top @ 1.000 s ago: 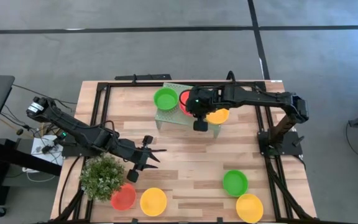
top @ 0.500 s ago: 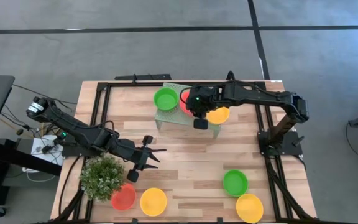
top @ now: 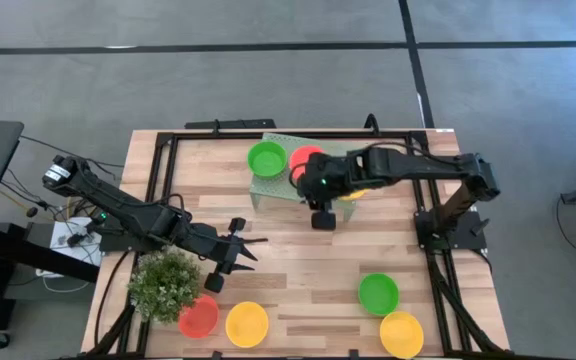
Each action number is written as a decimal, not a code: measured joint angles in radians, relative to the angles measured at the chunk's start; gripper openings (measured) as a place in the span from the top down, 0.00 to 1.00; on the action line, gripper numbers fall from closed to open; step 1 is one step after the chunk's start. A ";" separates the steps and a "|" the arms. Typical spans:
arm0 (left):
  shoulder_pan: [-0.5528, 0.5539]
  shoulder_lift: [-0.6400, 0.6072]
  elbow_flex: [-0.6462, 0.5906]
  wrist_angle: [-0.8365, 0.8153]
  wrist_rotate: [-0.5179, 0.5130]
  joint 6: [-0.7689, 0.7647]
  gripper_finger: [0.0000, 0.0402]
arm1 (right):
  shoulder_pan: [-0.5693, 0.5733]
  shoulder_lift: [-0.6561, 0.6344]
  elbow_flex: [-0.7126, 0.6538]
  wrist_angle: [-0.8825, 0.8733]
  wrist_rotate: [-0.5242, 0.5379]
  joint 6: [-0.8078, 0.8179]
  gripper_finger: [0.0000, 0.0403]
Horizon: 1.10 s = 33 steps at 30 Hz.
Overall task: Pick & Place Mini bowls
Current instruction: Stack the yellow bowl on top of the yellow bowls on the shelf
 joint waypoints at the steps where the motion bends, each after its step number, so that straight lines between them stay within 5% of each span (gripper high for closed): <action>1: 0.000 0.000 0.000 0.000 0.000 -0.007 0.73 | 0.022 -0.001 0.016 -0.016 0.000 0.032 0.76; 11: -0.042 0.000 -0.012 0.010 0.001 -0.089 0.73 | 0.259 -0.002 -0.005 -0.232 -0.006 0.251 0.76; 21: -0.099 0.000 -0.127 0.091 0.001 -0.256 0.73 | 0.482 -0.059 -0.325 -0.057 0.023 0.602 0.76; 33: -0.128 0.104 -0.130 0.254 0.086 -0.336 0.73 | 0.628 -0.060 -0.407 -0.026 -0.030 0.942 0.76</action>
